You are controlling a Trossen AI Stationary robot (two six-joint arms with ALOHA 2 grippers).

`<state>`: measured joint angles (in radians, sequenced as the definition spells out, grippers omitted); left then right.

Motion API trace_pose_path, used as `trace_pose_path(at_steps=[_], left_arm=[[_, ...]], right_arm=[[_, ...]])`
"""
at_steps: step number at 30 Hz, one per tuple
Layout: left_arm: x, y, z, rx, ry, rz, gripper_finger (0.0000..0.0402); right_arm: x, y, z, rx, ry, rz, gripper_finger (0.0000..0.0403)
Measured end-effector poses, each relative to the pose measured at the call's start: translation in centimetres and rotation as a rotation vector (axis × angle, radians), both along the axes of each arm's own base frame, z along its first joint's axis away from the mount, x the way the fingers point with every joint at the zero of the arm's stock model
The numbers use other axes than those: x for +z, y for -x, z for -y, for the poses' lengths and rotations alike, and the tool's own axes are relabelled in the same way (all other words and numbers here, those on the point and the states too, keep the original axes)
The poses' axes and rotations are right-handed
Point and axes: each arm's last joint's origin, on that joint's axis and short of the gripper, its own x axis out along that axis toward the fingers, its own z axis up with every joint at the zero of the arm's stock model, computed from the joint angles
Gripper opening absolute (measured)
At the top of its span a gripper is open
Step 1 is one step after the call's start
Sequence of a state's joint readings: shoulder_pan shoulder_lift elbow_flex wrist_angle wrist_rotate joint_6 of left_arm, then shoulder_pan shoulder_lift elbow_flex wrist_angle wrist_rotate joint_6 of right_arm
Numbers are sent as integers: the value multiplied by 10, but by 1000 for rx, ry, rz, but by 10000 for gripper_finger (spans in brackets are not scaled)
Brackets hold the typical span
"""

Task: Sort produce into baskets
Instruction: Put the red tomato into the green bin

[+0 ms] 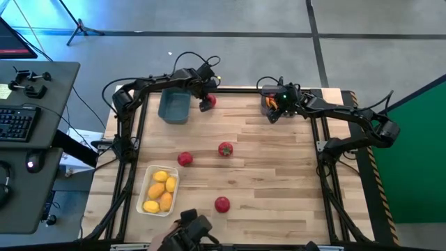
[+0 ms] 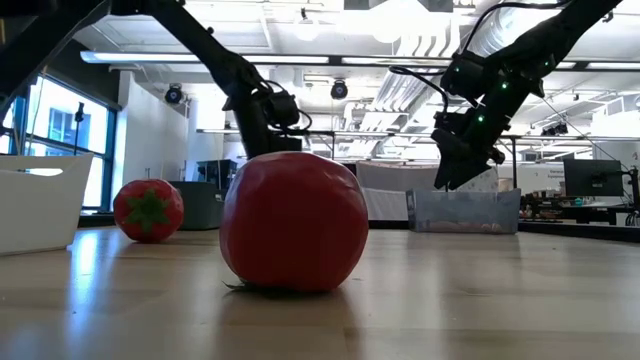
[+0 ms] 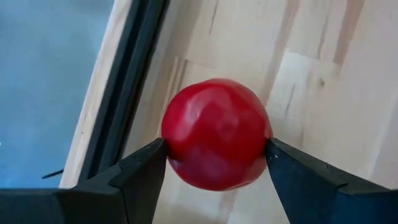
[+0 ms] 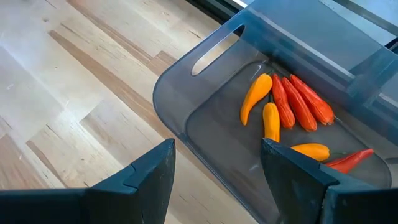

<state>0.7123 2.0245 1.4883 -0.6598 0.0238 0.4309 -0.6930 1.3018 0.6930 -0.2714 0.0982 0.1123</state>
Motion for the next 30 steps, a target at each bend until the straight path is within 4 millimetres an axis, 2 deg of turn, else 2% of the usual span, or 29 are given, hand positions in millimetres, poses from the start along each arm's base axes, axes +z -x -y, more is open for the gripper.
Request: trace_pose_path(at_steps=[7, 14, 20, 30], left_arm=[[-3, -1, -4, -6, -2, 18, 258], [-23, -5, -9, -4, 42, 24, 258], [-25, -7, -11, 5, 28, 38, 255], [-26, -5, -11, 8, 36, 33, 194]], right_arm=[[0, 0, 0, 6, 4, -3, 227], [0, 0, 0, 6, 2, -5, 227], [0, 0, 0, 7, 2, -5, 227], [0, 0, 0, 7, 2, -5, 227]])
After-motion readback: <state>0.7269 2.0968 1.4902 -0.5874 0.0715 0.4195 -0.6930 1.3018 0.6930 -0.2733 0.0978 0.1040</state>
